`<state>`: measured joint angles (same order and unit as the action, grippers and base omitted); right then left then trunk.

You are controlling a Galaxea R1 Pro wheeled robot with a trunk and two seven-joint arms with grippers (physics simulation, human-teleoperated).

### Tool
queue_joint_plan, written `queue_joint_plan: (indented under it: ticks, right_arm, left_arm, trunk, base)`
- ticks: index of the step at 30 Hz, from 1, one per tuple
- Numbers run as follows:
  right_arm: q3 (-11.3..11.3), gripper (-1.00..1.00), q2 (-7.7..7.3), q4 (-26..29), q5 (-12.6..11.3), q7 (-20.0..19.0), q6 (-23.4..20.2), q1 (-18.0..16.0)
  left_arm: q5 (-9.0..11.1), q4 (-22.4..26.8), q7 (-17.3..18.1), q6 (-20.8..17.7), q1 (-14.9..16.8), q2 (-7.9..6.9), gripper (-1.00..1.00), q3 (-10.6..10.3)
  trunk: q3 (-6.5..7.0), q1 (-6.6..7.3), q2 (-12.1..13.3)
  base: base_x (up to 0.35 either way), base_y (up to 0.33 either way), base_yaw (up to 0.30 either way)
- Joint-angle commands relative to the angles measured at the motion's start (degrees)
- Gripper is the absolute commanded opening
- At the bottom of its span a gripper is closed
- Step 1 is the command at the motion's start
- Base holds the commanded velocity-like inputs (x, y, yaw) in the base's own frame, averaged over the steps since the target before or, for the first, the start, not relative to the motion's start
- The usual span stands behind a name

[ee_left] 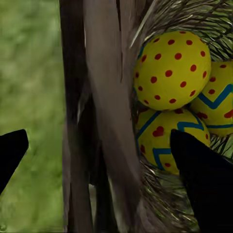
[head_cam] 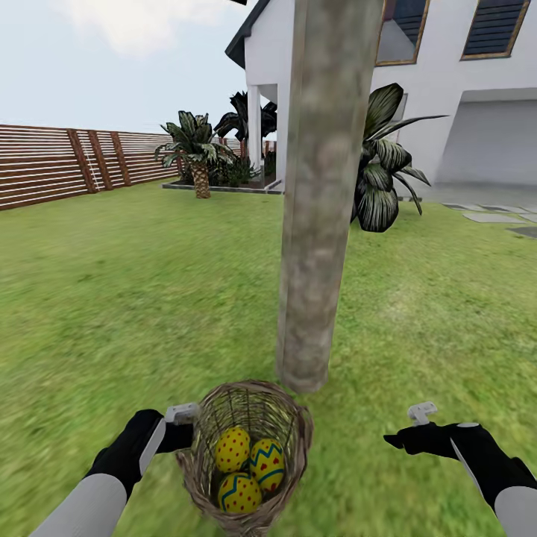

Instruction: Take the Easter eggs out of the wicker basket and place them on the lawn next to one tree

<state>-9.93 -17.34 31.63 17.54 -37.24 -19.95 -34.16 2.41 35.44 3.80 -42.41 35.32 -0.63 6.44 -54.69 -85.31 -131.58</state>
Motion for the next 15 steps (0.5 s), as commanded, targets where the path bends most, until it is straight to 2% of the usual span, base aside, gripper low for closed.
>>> queue_joint_plan:
  ticks: [1,7,15]
  right_arm:
    - [-0.36,1.0,0.06,0.1,0.48,-0.46,-0.26,-0.03]
    - [-0.36,1.0,0.05,0.1,0.48,-0.46,-0.26,-0.03]
    - [-0.36,1.0,0.08,0.1,0.52,-0.42,-0.08,-0.03]
  left_arm:
    - [0.24,0.07,0.1,-0.3,0.04,0.01,1.0,0.15]
    - [0.27,0.07,0.11,-0.3,0.02,0.01,1.0,0.15]
    - [0.23,0.07,0.08,-0.35,0.07,0.05,1.0,0.07]
  trunk:
    - [-0.06,0.01,-0.02]
    - [-0.06,0.01,-0.02]
    - [1.38,1.77,3.18]
  base:
    - [0.0,0.0,0.0]
    - [0.0,0.0,0.0]
    - [0.0,0.0,0.0]
